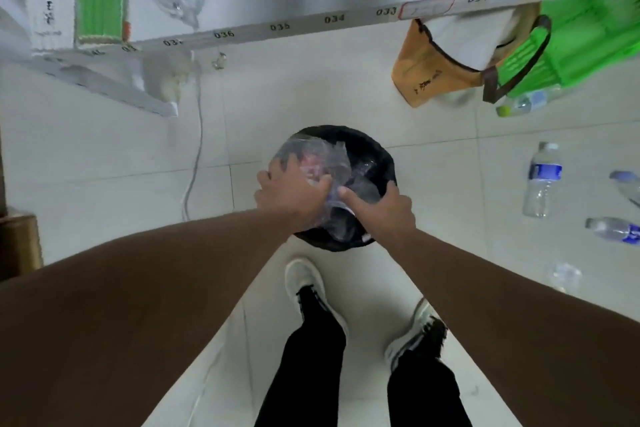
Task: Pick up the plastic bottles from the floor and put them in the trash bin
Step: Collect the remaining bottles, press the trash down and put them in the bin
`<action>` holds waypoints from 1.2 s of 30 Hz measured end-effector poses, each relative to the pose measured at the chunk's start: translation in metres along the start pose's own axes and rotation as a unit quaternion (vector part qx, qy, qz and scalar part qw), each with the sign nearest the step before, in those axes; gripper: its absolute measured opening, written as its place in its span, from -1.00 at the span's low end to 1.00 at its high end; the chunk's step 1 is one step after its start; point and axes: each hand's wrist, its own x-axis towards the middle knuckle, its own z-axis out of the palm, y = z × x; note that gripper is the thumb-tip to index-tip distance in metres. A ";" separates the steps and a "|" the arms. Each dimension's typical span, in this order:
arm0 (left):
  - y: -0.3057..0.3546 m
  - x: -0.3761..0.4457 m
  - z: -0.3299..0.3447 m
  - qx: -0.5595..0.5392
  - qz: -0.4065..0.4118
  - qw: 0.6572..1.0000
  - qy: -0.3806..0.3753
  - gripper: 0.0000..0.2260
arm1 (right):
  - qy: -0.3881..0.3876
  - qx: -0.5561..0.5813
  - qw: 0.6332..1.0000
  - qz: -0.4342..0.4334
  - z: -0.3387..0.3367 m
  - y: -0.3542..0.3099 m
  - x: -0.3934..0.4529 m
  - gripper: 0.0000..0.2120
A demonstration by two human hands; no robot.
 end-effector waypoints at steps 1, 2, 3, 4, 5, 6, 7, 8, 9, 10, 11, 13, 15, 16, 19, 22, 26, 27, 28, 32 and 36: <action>-0.001 -0.001 -0.004 -0.015 0.009 1.000 0.002 -0.16 | -0.006 -0.005 1.000 -0.017 -0.005 0.003 -0.006 0.17; -0.003 -0.002 -0.009 -0.028 0.022 0.999 0.004 -0.20 | -0.016 0.005 1.000 -0.025 -0.011 0.006 -0.011 0.11; -0.006 -0.004 -0.014 -0.039 0.036 0.999 0.011 -0.23 | -0.026 0.020 0.999 -0.026 -0.018 0.009 -0.016 0.04; -0.010 -0.006 -0.019 -0.051 0.053 0.997 0.020 -0.26 | -0.031 0.030 0.999 -0.024 -0.025 0.013 -0.021 -0.02; -0.013 -0.008 -0.023 -0.064 0.068 0.995 0.028 -0.28 | -0.030 0.033 0.999 -0.027 -0.032 0.016 -0.024 -0.10; -0.016 -0.010 -0.027 -0.074 0.079 0.994 0.030 -0.29 | -0.024 0.034 0.999 -0.035 -0.037 0.019 -0.027 -0.18; -0.018 -0.012 -0.031 -0.079 0.085 0.993 0.030 -0.30 | -0.016 0.034 0.998 -0.042 -0.043 0.023 -0.029 -0.26; -0.020 -0.014 -0.034 -0.080 0.090 0.992 0.032 -0.29 | -0.009 0.031 0.998 -0.046 -0.048 0.026 -0.031 -0.28; -0.022 -0.017 -0.037 -0.079 0.095 0.992 0.036 -0.29 | -0.005 0.030 0.998 -0.047 -0.052 0.031 -0.033 -0.26; -0.024 -0.020 -0.038 -0.076 0.101 0.991 0.042 -0.30 | -0.004 0.029 0.998 -0.046 -0.057 0.036 -0.034 -0.20; -0.026 -0.023 -0.039 -0.074 0.107 0.990 0.049 -0.30 | -0.004 0.027 0.999 -0.046 -0.062 0.041 -0.035 -0.15; -0.027 -0.032 -0.038 -0.074 0.117 0.989 0.055 -0.32 | -0.004 0.024 0.998 -0.050 -0.072 0.052 -0.039 -0.12; -0.024 -0.044 -0.036 -0.064 0.127 0.989 0.049 -0.34 | -0.005 0.031 0.998 -0.046 -0.083 0.066 -0.043 -0.13; -0.020 -0.050 -0.032 -0.053 0.135 0.988 0.045 -0.36 | -0.005 0.042 0.998 -0.038 -0.090 0.075 -0.046 -0.14; 0.002 -0.070 -0.019 -0.027 0.169 0.985 0.036 -0.39 | -0.001 0.081 0.997 -0.014 -0.116 0.104 -0.056 -0.17; 0.038 -0.086 -0.003 -0.011 0.208 0.977 0.032 -0.41 | 0.014 0.105 0.994 0.000 -0.152 0.141 -0.068 -0.17; 0.106 -0.115 0.014 0.038 0.243 0.969 0.001 -0.36 | 0.054 0.139 0.988 0.025 -0.209 0.199 -0.086 -0.18; 0.123 -0.124 0.018 0.047 0.256 0.966 -0.005 -0.35 | 0.067 0.153 0.985 0.033 -0.223 0.214 -0.091 -0.19; 0.141 -0.135 0.023 0.051 0.268 0.962 -0.013 -0.34 | 0.080 0.167 0.982 0.042 -0.236 0.230 -0.096 -0.19; 0.209 -0.176 0.046 0.077 0.319 0.944 -0.026 -0.34 | 0.124 0.220 0.965 0.076 -0.278 0.295 -0.118 -0.19; 0.267 -0.216 0.078 0.097 0.362 0.926 -0.047 -0.32 | 0.152 0.262 0.948 0.100 -0.304 0.355 -0.138 -0.16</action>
